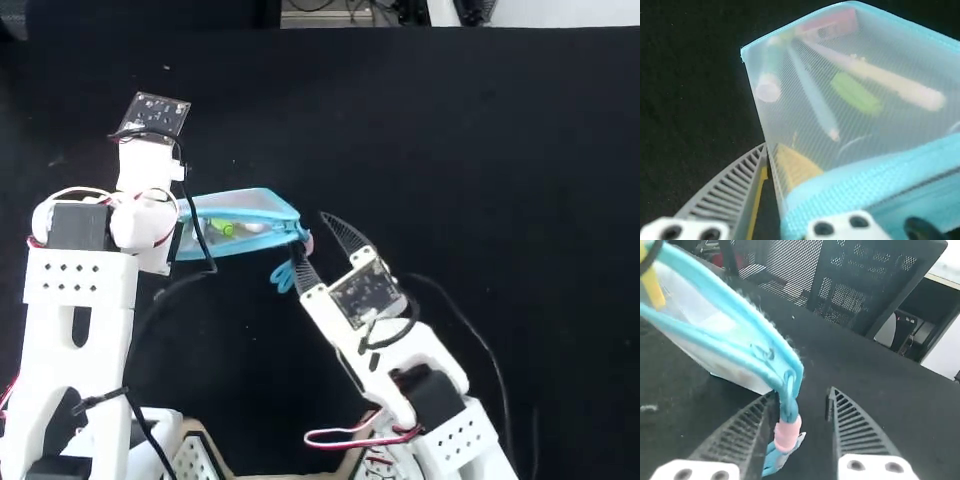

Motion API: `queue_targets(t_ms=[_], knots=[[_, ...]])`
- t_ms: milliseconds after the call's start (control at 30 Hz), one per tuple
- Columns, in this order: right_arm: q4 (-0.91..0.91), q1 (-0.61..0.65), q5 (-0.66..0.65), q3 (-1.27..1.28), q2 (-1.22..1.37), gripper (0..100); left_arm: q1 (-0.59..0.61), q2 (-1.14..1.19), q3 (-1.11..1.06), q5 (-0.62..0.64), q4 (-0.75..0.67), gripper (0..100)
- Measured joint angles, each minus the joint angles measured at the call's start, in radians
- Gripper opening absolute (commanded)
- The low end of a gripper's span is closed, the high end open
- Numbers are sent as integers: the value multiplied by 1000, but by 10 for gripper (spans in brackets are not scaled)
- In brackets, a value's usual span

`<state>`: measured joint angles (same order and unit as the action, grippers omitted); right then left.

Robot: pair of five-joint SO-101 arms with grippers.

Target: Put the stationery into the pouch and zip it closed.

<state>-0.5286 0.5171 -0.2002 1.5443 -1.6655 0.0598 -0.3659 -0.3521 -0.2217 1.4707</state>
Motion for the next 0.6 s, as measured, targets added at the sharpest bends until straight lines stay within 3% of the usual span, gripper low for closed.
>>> queue_targets(t_ms=[367,533,600], knots=[[72,0,-6,-32,114,146,0,0,0,0,0,30],[78,0,-92,-32,114,22,0,0,0,0,0,30],[80,0,-138,-32,114,18,0,0,0,0,0,30]])
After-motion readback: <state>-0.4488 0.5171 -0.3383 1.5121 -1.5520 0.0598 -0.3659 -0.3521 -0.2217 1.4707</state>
